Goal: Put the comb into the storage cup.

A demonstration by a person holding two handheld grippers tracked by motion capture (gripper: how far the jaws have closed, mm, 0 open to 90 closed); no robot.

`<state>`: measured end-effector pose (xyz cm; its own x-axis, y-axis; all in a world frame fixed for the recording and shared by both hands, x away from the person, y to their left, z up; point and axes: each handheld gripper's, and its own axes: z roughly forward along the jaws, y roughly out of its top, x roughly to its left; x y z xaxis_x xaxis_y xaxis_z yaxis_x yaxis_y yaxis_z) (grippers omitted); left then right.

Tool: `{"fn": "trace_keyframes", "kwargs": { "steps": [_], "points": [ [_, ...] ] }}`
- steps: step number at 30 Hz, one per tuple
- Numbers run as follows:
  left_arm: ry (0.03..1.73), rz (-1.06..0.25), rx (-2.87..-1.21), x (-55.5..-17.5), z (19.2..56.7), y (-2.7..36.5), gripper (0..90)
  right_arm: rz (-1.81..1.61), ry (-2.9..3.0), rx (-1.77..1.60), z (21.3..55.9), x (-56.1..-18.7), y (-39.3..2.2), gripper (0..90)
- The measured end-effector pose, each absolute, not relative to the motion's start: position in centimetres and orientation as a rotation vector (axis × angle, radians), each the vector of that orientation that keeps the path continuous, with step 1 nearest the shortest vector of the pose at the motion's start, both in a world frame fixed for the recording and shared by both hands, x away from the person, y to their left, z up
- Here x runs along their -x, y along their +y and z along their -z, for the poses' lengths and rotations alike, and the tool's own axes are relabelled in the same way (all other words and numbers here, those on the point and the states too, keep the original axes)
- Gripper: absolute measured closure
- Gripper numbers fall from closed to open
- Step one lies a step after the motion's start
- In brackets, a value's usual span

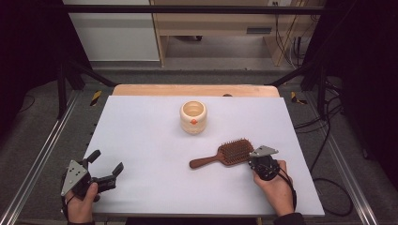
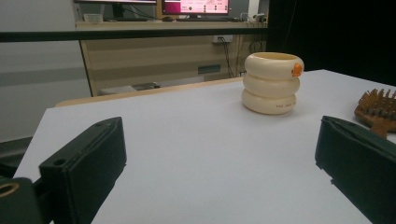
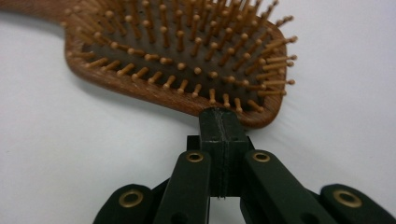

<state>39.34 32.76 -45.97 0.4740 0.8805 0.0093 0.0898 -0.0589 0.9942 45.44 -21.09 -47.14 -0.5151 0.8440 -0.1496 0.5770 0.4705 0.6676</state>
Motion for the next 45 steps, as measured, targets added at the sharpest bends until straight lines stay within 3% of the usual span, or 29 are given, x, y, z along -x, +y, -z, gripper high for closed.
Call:
{"fn": "trace_keyframes", "kwargs": {
  "steps": [45],
  "points": [
    [0.897, -0.804, -1.515, -39.5, 46.1, 32.7, 1.9, -1.025, 2.296, -1.424, 47.2, -52.5, -21.7, 90.0]
  ]
}}
